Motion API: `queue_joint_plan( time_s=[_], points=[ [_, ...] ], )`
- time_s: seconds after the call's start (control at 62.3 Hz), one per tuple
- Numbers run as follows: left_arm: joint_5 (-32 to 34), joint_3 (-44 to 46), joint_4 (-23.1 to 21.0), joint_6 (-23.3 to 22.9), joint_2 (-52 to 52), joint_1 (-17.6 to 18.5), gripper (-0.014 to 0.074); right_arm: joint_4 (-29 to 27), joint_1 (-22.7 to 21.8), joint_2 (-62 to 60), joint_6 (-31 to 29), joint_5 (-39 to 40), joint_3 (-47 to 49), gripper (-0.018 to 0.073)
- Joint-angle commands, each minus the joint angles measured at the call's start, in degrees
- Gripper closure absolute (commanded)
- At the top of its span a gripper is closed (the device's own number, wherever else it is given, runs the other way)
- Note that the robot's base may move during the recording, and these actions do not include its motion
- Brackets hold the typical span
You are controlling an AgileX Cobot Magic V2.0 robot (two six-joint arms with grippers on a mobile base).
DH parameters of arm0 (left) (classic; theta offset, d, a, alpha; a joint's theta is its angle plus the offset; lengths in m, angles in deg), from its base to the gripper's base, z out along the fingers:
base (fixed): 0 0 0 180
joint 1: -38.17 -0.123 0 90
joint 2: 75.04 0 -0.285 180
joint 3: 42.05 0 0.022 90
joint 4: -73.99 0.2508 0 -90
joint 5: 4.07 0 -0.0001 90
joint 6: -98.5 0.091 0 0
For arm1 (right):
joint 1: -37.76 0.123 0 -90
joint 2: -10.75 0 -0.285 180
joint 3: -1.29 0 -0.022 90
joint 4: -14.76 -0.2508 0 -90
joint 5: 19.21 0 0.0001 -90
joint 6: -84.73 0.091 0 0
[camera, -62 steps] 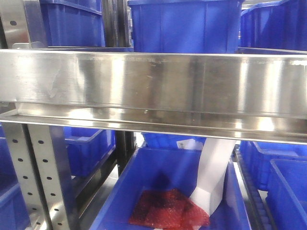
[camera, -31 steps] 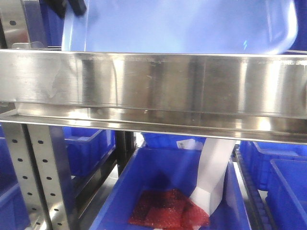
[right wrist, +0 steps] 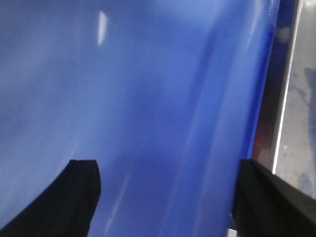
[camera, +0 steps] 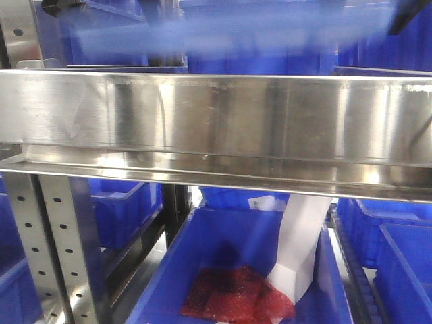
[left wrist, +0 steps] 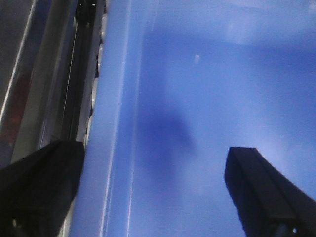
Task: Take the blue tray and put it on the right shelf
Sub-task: 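Lower the tray with both grippers onto the upper shelf level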
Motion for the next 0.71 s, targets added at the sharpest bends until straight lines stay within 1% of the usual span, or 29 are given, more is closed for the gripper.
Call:
queue_joint_plan(
  time_s=[0.0,0.161,0.225,0.385,0.45,0.498,0.546,0.578,0.69],
  points=[
    [4.71,2.32,-1.21,-0.08,-3.15,0.61,0.0094,0.51,0.17,-2.49,-0.64,3.30,2.04,-0.0076],
    [3.87,2.32,-1.21,-0.08,-4.76,0.61,0.0098,0.95,0.17,-3.50,-0.64,1.73,2.04,-0.0076],
    [3.76,2.32,-1.21,0.72,-6.31,0.61,0.0105,1.36,0.17,-4.62,-0.64,1.44,2.04,-0.0076],
    [1.00,2.32,-1.21,5.15,-12.60,0.61,0.0105,1.87,0.17,-9.42,-0.64,1.33,2.04,-0.0074],
    [-0.95,2.19,-1.56,8.06,-15.54,0.72,0.0114,1.87,0.23,-12.48,-0.64,1.44,1.63,-0.0066],
    [-1.88,1.67,-1.88,10.67,-18.08,0.72,0.0134,1.87,0.29,-14.80,-0.64,1.58,1.07,-0.0036],
    [-1.89,0.14,-1.88,13.02,-21.09,0.72,0.0165,1.87,0.29,-17.36,-0.64,1.87,0.00,0.0015],
    [-1.57,-1.17,-1.97,13.79,-23.04,0.72,0.0188,1.87,0.29,-18.88,-0.70,2.34,-0.87,0.0053],
    [1.76,-9.54,-2.22,14.46,-32.97,0.72,0.0314,2.10,0.29,-25.64,-2.04,4.79,-6.13,0.0266]
  ],
)
